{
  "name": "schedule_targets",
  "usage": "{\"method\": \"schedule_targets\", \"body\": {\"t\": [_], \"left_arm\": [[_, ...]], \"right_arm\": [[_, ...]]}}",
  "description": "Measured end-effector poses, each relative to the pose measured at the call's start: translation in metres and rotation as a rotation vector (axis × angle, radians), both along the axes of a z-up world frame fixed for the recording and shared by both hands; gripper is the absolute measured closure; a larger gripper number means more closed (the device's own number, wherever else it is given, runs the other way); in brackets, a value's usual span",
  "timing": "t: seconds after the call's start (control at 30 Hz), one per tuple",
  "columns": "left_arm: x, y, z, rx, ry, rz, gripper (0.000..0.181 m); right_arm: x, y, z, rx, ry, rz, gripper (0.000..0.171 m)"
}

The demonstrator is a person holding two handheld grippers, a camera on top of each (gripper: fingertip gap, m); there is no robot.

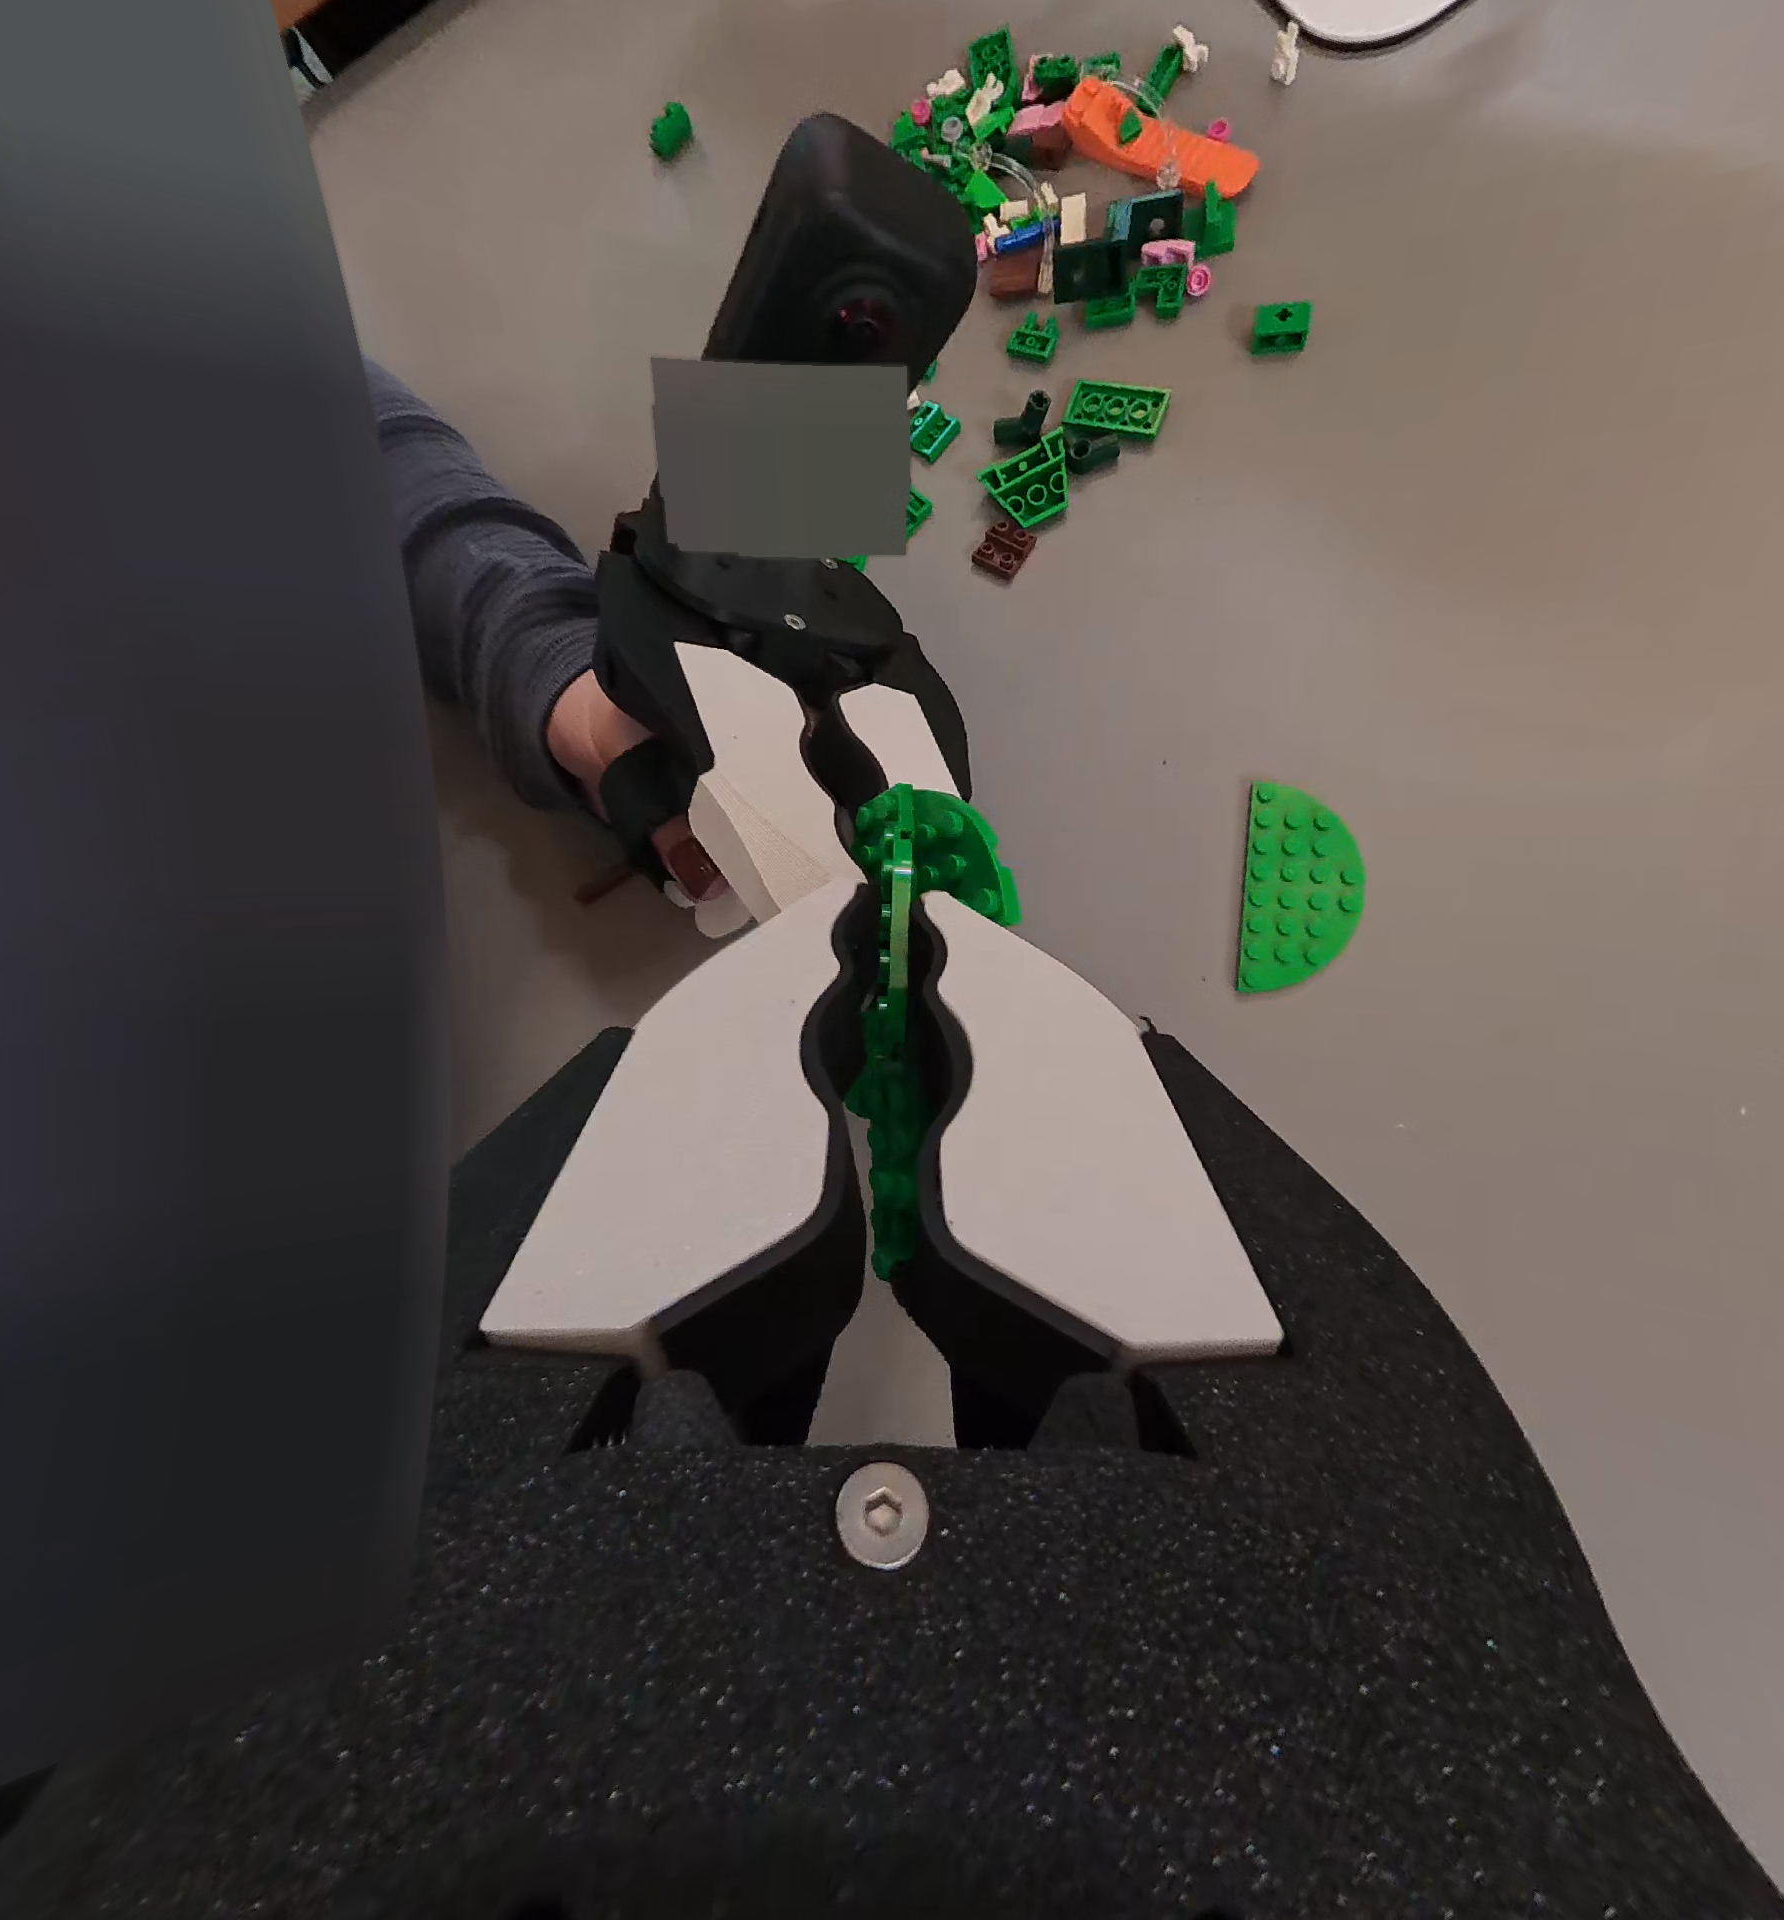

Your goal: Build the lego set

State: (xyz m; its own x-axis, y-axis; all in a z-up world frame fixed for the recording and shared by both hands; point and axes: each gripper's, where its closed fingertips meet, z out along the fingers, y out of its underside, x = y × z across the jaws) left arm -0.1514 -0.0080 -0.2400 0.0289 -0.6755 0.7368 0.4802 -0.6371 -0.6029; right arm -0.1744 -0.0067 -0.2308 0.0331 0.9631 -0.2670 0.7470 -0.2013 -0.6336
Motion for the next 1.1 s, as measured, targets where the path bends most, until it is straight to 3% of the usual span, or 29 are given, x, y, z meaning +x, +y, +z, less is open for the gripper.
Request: {"method": "schedule_targets", "body": {"t": [0.67,1.1], "left_arm": [[-0.001,0.001,-0.001,-0.007,-0.005,-0.002,0.174],[-0.002,0.003,-0.001,-0.023,-0.023,-0.008,0.174]], "right_arm": [[0.001,0.004,-0.002,0.192,-0.086,0.018,0.166],[0.001,0.014,0.004,0.335,-0.045,-0.033,0.158]]}}
